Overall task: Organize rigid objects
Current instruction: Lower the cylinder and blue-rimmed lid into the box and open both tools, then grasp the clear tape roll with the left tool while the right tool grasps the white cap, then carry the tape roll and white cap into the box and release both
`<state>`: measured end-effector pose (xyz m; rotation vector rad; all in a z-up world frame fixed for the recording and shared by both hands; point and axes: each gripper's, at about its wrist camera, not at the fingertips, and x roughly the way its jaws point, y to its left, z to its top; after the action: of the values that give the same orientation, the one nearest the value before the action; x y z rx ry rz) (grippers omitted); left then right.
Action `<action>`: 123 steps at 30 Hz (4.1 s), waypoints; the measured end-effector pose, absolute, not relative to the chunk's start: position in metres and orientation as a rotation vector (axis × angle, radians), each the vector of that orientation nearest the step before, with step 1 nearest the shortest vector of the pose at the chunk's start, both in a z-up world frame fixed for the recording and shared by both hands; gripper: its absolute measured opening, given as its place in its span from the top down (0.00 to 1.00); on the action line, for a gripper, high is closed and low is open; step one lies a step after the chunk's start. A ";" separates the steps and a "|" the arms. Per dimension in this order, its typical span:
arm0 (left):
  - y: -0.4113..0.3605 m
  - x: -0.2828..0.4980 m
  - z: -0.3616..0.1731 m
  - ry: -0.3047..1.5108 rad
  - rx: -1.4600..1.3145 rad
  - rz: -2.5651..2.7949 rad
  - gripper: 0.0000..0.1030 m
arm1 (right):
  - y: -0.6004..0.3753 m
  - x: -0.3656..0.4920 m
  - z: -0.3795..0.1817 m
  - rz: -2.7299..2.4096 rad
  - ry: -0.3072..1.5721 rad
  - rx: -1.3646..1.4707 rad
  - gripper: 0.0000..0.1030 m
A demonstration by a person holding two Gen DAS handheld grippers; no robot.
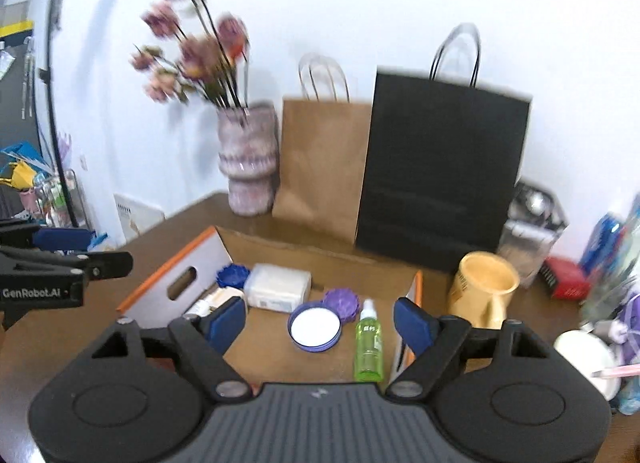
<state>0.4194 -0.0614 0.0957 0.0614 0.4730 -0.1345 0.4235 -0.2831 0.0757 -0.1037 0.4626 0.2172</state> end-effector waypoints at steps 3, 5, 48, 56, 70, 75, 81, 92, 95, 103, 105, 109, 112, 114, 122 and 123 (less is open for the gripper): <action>-0.057 0.380 0.096 0.436 0.056 -0.139 0.30 | -0.283 0.384 0.075 0.232 0.411 -0.098 0.18; -0.054 0.354 0.094 0.409 0.050 -0.139 0.27 | -0.282 0.359 0.073 0.233 0.380 -0.102 0.18; -0.147 0.412 -0.039 0.563 0.116 -0.328 0.17 | -0.322 0.312 -0.028 0.127 0.318 -0.009 0.12; -0.126 0.435 -0.055 0.652 0.026 -0.312 0.57 | -0.308 0.364 -0.041 0.184 0.375 -0.021 0.13; 0.008 0.384 -0.038 0.592 -0.095 -0.104 0.57 | -0.215 0.453 -0.090 0.299 0.644 -0.126 0.40; 0.018 0.374 -0.032 0.581 -0.105 -0.096 0.57 | -0.209 0.447 -0.090 0.270 0.635 -0.145 0.62; 0.009 0.345 -0.007 0.515 -0.096 -0.131 0.57 | -0.226 0.392 -0.055 0.227 0.532 -0.133 0.62; -0.039 0.233 0.024 0.340 0.005 -0.145 0.57 | -0.260 0.211 -0.003 0.161 0.241 -0.073 0.62; -0.043 0.206 0.023 0.345 0.005 -0.170 0.57 | -0.258 0.175 -0.002 0.173 0.208 -0.088 0.62; -0.043 0.155 0.032 0.292 0.010 -0.166 0.57 | -0.250 0.128 0.001 0.199 0.173 -0.107 0.62; -0.043 0.151 0.036 0.278 0.013 -0.167 0.57 | -0.250 0.123 0.002 0.199 0.170 -0.105 0.62; -0.044 0.152 0.035 0.273 0.015 -0.176 0.57 | -0.250 0.123 0.001 0.194 0.171 -0.098 0.62; -0.043 0.163 0.029 0.298 0.008 -0.174 0.57 | -0.251 0.132 -0.002 0.199 0.189 -0.094 0.62; -0.044 0.172 0.026 0.308 0.007 -0.174 0.57 | -0.251 0.144 -0.004 0.203 0.208 -0.092 0.62; -0.052 0.284 0.047 0.357 0.014 -0.257 0.57 | -0.262 0.269 0.014 0.279 0.309 -0.049 0.62; -0.054 0.309 0.053 0.373 0.008 -0.281 0.57 | -0.263 0.287 0.017 0.282 0.319 -0.051 0.62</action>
<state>0.3094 -0.0536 0.0526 0.0084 0.3729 -0.2806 0.2872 -0.2630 0.0172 -0.0513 0.3192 0.2823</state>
